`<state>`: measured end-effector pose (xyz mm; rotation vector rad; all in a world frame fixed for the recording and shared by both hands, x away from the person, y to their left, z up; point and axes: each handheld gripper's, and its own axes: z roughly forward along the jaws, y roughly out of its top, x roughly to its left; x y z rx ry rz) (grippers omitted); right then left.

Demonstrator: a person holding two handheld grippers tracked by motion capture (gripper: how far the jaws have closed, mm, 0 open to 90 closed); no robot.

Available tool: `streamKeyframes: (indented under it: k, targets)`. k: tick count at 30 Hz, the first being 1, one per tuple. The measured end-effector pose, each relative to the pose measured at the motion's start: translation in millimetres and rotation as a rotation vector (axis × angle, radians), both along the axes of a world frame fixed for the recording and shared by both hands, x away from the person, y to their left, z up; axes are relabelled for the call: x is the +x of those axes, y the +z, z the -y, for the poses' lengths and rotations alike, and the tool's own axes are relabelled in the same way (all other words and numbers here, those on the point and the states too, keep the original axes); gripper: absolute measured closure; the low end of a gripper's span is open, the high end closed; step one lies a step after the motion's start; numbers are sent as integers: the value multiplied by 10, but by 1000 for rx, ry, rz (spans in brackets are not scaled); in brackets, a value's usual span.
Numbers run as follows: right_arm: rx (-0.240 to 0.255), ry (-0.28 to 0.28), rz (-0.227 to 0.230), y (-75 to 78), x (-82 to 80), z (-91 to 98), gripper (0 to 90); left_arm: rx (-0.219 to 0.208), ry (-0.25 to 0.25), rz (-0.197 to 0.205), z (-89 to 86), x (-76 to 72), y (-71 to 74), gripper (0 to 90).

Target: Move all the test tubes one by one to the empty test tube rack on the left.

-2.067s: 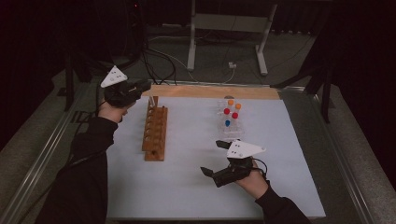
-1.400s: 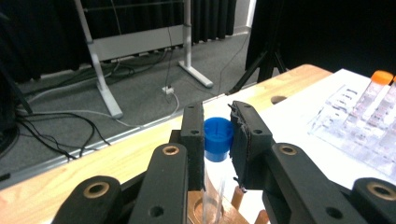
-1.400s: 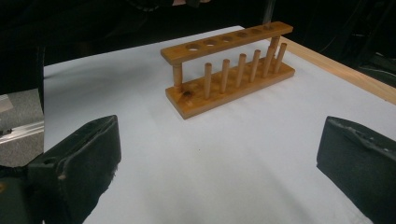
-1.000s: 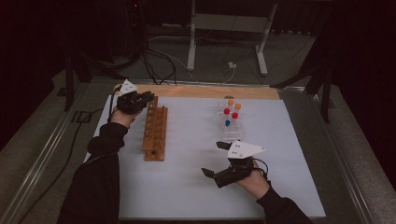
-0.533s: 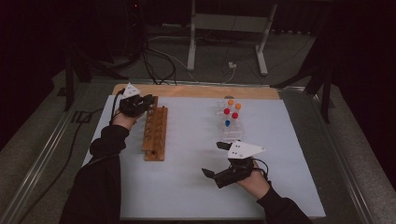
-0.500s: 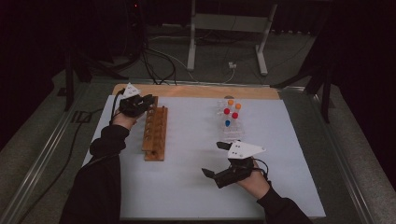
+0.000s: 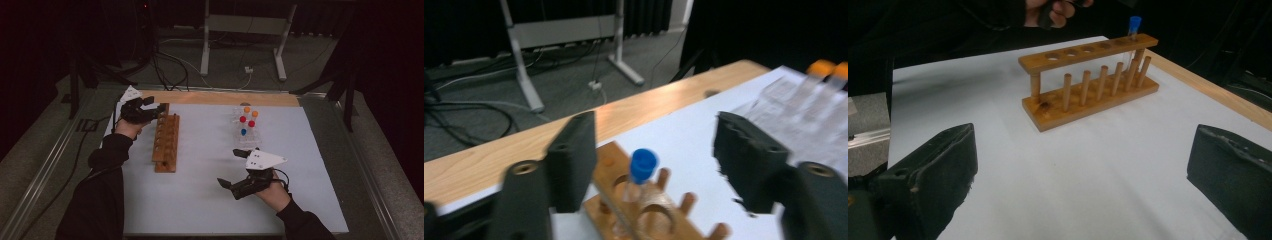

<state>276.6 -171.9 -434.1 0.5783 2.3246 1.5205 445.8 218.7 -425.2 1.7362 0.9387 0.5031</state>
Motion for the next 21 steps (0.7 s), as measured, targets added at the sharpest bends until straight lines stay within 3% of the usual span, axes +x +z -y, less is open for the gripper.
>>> streamKeyframes:
  k: [2,6,9,14,21]
  targets:
    - [7,-20,3,33,14,30,0,-12,-20,2,-3,-88,54,191]
    - [10,-73,3,99,70,107,0,-52,-72,12,-7,-290,126,97]
    - [15,-115,-3,119,132,171,0,-55,-104,22,18,-463,139,52]
    - [22,-198,-25,114,267,281,0,-95,-164,45,56,-769,112,23]
    - [10,-292,-38,46,442,315,0,-89,-247,46,97,-1106,80,23]
